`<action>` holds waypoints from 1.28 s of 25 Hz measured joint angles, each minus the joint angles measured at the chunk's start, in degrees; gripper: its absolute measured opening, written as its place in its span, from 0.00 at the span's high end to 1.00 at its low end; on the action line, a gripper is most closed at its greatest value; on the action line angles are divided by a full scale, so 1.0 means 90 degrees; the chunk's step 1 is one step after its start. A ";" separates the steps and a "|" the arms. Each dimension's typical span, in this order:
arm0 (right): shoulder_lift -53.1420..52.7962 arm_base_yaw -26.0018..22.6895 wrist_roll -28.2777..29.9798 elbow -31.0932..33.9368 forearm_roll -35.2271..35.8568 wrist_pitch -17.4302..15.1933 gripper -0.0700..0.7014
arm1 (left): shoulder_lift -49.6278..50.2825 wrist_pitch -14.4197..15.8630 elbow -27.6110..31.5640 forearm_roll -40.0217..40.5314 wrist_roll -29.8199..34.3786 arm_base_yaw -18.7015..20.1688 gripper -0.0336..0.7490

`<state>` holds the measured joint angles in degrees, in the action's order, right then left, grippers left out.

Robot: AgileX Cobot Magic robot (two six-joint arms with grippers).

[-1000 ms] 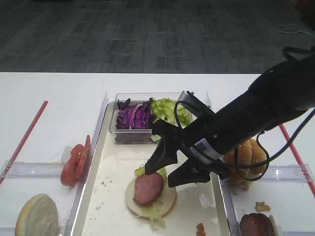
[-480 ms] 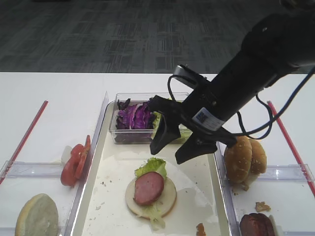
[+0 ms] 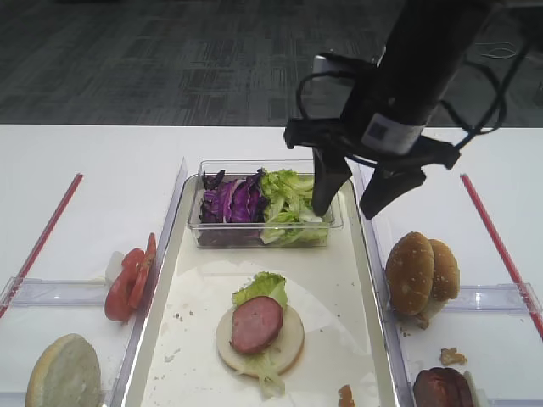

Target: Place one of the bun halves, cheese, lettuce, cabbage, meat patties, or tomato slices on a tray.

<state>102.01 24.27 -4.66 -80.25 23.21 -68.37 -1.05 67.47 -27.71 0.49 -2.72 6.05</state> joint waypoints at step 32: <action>-0.0092 -0.1805 -0.0282 -0.0865 -0.2029 -0.0247 0.35 | 0.0000 0.0000 0.0000 0.0000 0.0000 0.0000 0.35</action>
<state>101.18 8.02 -7.20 -88.03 4.96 -70.60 -1.05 67.47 -27.71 0.49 -2.72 6.05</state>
